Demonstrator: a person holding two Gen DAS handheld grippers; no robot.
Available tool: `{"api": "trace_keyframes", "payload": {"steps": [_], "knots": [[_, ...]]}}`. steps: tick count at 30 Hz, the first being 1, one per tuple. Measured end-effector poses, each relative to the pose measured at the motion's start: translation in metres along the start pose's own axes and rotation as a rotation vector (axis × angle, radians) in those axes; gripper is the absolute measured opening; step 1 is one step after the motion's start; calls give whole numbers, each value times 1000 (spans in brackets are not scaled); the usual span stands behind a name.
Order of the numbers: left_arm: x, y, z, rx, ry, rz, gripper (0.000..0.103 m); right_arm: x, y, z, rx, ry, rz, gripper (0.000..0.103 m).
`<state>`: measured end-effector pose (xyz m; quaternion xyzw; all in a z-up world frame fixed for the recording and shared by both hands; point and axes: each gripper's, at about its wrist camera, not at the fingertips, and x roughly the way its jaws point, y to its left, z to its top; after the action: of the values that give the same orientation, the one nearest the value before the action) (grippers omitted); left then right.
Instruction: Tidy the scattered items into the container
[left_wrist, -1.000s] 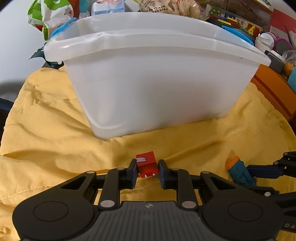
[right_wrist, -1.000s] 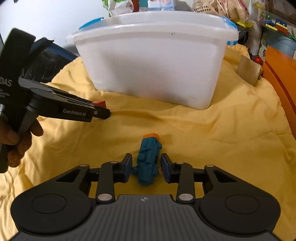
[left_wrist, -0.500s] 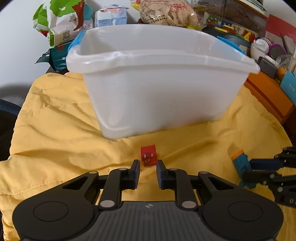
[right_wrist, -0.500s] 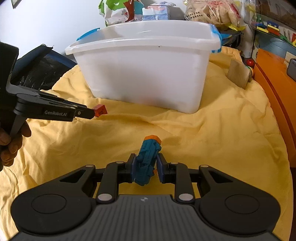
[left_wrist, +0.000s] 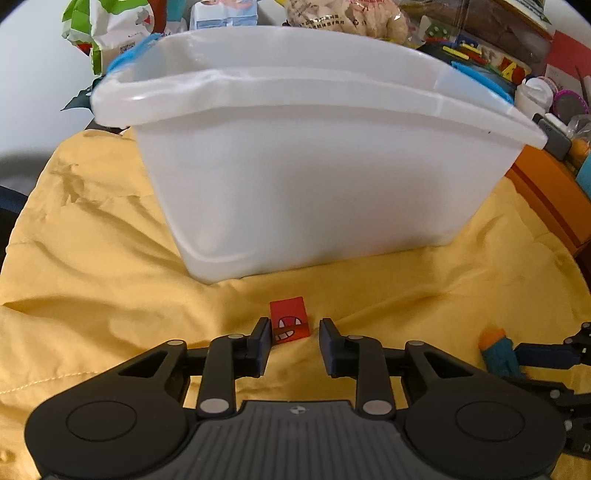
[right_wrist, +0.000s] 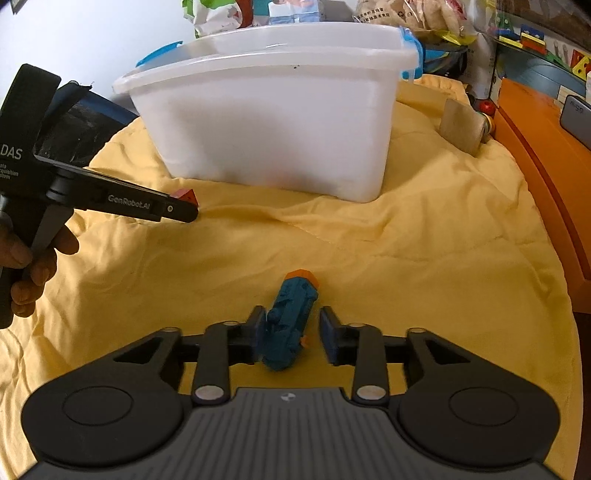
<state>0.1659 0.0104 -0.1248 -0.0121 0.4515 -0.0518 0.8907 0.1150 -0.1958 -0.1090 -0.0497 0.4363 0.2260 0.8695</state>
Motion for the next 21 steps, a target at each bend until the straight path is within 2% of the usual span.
{"api": "trace_keyframes", "payload": {"steps": [4,5,6,7,16,21], "knots": [[3,-1,2,3,-11,13,31,8,0,-1,20,14,3,45],[3,-2,3,7,-17,17,24,9,0,-2,22,11,6,42],[2,-3,4,12,-22,20,23,8,0,-3,21,4,8,30],[1,-4,4,16,-26,21,23,7,0,-3,22,1,12,29],[-21,-6,5,24,-66,8,22,-13,-1,-2,2,-52,17,29],[-55,-6,10,18,-112,6,22,-39,2,9,-10,-113,28,29]]}}
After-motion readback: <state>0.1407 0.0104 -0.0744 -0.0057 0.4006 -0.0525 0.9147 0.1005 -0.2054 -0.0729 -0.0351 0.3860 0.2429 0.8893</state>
